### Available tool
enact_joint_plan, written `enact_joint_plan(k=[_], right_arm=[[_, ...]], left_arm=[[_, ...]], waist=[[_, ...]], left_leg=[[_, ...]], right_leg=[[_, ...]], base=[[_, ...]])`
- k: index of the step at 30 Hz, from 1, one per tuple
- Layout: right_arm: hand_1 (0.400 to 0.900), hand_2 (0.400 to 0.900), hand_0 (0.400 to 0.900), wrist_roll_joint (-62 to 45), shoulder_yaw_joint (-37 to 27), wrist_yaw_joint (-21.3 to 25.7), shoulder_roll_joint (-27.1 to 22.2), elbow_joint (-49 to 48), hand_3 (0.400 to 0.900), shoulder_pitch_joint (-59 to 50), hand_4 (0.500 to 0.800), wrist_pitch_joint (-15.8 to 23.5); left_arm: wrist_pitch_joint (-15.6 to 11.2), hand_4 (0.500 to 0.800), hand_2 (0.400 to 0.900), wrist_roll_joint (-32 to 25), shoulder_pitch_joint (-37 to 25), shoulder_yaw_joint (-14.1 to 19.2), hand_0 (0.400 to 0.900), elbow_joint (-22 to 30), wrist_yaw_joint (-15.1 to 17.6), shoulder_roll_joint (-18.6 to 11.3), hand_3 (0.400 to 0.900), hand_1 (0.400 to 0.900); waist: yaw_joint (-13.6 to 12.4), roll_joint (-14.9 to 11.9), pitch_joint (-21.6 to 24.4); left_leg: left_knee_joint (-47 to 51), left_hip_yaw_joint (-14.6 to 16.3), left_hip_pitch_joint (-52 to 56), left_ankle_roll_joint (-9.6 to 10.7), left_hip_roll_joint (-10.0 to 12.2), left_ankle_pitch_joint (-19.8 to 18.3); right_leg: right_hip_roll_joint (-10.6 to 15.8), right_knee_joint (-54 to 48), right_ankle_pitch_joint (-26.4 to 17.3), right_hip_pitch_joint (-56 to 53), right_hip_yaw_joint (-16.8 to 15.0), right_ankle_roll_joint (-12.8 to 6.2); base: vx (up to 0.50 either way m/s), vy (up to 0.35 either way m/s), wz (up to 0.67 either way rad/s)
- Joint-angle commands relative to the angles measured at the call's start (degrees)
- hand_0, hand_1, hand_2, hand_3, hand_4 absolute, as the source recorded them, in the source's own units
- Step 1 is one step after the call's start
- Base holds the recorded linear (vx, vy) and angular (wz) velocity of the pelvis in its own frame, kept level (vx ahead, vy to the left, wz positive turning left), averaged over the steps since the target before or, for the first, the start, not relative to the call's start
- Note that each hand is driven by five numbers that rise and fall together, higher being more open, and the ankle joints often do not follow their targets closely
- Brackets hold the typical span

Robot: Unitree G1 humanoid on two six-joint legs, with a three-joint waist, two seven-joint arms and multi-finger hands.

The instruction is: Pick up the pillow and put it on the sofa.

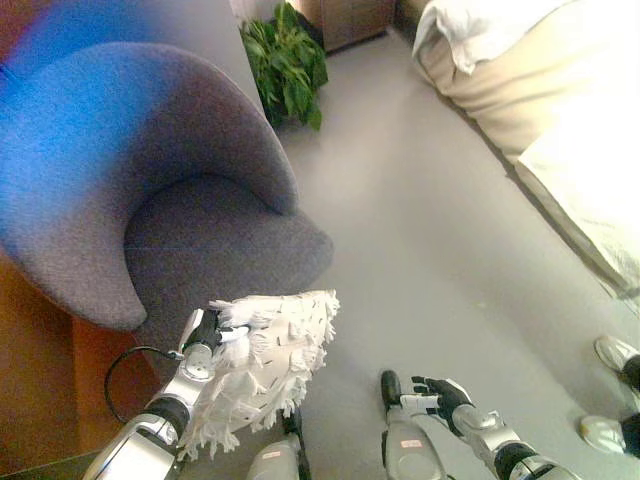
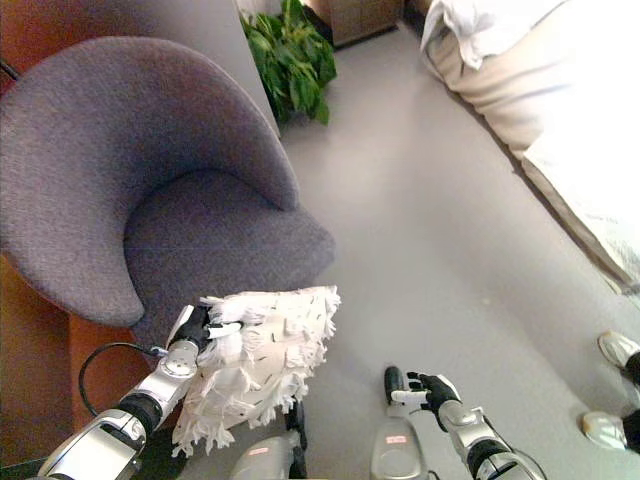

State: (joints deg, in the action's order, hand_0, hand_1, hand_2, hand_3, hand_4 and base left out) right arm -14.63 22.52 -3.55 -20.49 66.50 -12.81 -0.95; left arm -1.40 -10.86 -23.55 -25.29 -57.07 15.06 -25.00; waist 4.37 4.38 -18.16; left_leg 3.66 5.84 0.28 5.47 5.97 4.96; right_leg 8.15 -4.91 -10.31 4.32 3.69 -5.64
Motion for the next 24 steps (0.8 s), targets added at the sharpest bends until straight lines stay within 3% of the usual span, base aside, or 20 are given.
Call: enact_joint_plan(k=[1, 7, 11, 17, 24], right_arm=[[0.900, 0.900, 0.900, 3.04, 0.49, -0.98, -1.30, 2.70, 0.900, 2.92, 0.800, -0.39], [0.900, 0.900, 0.900, 3.40, 0.45, -1.29, -1.65, 1.60, 0.900, 4.80, 0.800, -0.82], [0.900, 0.900, 0.900, 3.88, -0.41, -1.80, -1.67, 2.20, 0.900, 5.99, 0.800, -1.28], [0.900, 0.900, 0.900, 4.80, -0.67, -2.31, -1.66, 3.56, 0.900, 7.35, 0.800, -2.67], [0.900, 0.900, 0.900, 5.14, -1.47, -2.76, -2.06, 4.99, 0.900, 8.98, 0.800, -3.16]], left_arm=[[-1.78, 0.500, 0.400, 2.31, -5.46, 3.74, 0.400, 6.05, 1.70, -9.29, 0.400, 0.400], [2.92, 0.500, 0.400, 3.71, -9.42, 4.04, 0.400, 14.27, -0.89, -17.04, 0.400, 0.400], [6.66, 0.500, 0.400, 2.40, -13.27, 3.90, 0.400, 18.11, -5.23, -21.69, 0.400, 0.400], [9.16, 0.500, 0.400, 1.92, -18.51, 3.05, 0.400, 16.45, -8.59, -26.73, 0.400, 0.400], [11.79, 0.500, 0.400, 1.72, -29.90, -2.01, 0.400, 11.65, -11.79, -34.62, 0.400, 0.400]], waist=[[-1.34, -2.10, 5.74], [-1.52, -1.73, 8.48], [-1.65, -1.41, 10.39], [-1.26, -0.87, 12.45], [-0.60, -0.32, 14.02]], left_leg=[[-6.52, -1.27, -3.69, -2.56, -2.26, -2.89], [-5.86, -1.17, -1.20, -2.74, -2.12, -3.54], [-4.80, -1.08, 0.52, -2.70, -1.98, -3.67], [-3.48, -0.77, 2.44, -2.70, -2.10, -3.80], [-2.62, -0.35, 3.60, -2.90, -2.24, -4.06]], right_leg=[[0.76, 6.13, 6.22, -0.30, 1.89, 0.48], [1.11, 5.75, 6.76, -2.69, 2.15, 0.07], [1.10, 4.92, 6.76, -4.29, 2.62, -0.32], [0.99, 3.66, 6.61, -5.96, 2.74, -0.87], [0.76, 2.98, 6.59, -6.88, 2.51, -1.47]], base=[[0.08, 0.002, 0.03], [0.08, -0.013, 0.05], [0.07, -0.036, 0.09], [0.06, -0.023, 0.03], [0.06, -0.026, 0.02]])
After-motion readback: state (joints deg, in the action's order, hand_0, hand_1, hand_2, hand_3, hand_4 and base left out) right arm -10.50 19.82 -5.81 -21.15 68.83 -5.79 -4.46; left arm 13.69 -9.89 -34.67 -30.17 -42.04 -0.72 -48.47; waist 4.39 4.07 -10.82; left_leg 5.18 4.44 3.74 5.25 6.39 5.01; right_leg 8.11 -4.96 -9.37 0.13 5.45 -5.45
